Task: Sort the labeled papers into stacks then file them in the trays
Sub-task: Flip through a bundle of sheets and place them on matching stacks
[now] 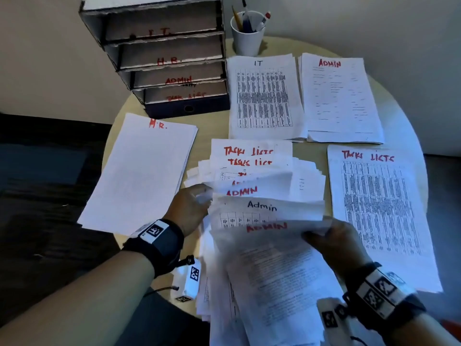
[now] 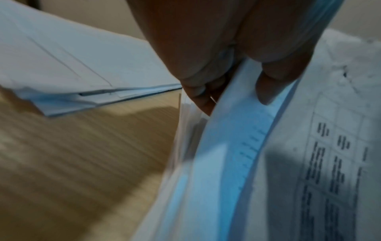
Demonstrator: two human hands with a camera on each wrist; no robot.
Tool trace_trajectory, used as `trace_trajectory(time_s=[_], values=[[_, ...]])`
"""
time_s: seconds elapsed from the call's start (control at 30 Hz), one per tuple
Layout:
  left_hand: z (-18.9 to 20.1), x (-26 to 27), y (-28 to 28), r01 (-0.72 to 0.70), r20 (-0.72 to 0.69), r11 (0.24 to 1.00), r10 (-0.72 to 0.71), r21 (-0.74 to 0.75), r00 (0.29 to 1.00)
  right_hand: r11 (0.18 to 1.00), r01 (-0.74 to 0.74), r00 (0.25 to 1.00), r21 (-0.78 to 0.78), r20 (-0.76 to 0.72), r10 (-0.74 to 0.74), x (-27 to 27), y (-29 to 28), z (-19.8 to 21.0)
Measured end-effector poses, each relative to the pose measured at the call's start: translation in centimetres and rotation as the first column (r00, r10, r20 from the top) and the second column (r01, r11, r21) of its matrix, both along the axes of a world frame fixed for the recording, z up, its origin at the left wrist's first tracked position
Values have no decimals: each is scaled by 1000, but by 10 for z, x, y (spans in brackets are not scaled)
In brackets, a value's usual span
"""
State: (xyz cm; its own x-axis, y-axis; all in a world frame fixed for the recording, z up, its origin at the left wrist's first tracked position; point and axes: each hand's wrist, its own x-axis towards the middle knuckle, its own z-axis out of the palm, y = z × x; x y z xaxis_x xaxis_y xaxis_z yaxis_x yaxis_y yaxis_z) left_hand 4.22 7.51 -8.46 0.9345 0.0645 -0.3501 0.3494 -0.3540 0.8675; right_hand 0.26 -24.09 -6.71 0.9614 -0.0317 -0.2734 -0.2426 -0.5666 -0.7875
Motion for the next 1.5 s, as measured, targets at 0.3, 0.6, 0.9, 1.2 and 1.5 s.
trace_trajectory(time_s=[0.3, 0.6, 0.9, 1.2, 1.5], values=[[11, -2, -22, -395, -424, 588, 96, -706, 901, 907, 332, 933, 261, -231, -275, 35, 22, -17], [42, -5, -43, -26, -13, 987, 24, -159, 1000, 952, 296, 953, 71, -84, -290, 47, 42, 4], [135, 64, -26, -99, 128, 737, 245, -669, 961, 755, 145, 987, 639, -38, -157, 84, 34, 74], [131, 39, -26, 118, 267, 912, -236, 393, 934, 953, 304, 807, -6, 534, -254, 83, 39, 115], [197, 44, -55, 240, 241, 378, -858, 894, 453, 546, -228, 767, -806, 197, 611, 72, 80, 164]])
